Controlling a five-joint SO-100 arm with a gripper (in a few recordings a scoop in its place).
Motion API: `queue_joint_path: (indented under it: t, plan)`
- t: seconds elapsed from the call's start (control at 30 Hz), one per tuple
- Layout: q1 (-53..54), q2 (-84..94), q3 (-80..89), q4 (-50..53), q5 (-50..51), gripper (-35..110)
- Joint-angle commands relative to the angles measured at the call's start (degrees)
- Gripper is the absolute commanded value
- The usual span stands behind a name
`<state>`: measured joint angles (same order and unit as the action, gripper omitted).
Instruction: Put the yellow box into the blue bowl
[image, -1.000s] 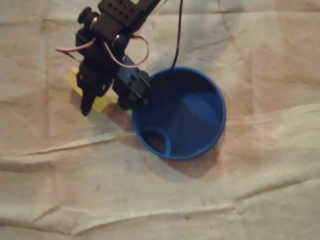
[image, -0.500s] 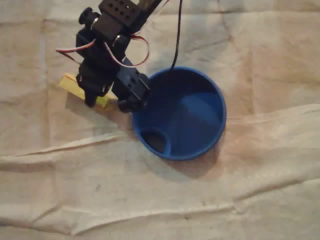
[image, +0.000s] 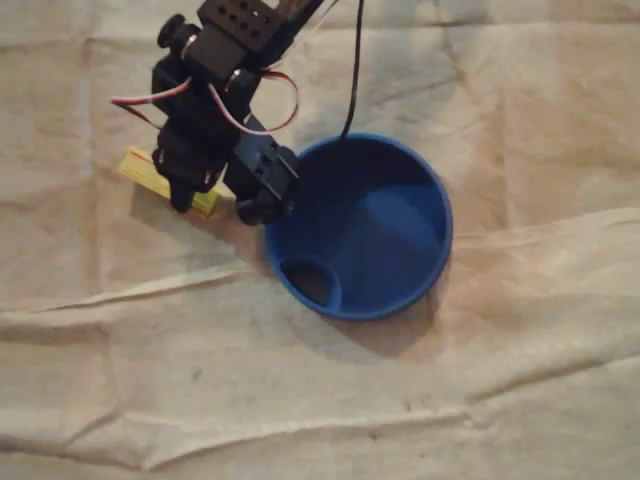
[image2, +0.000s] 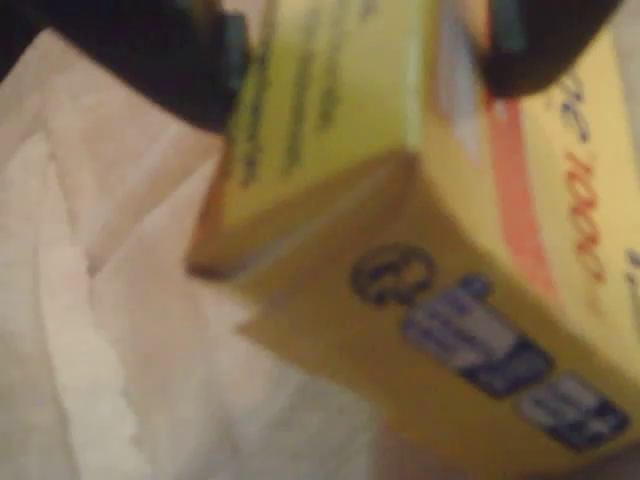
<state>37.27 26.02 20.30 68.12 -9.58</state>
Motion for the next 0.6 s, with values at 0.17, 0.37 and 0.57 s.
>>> queue_joint_path:
  t: [0.17, 0.37, 0.57]
  plan:
    - [1.3, -2.7, 0.4, -0.3, -0.4, 0]
    - [1.4, -2.5, 0.3, -0.3, -0.4, 0]
    - [2.9, 3.4, 0.3, 1.8, -0.4, 0]
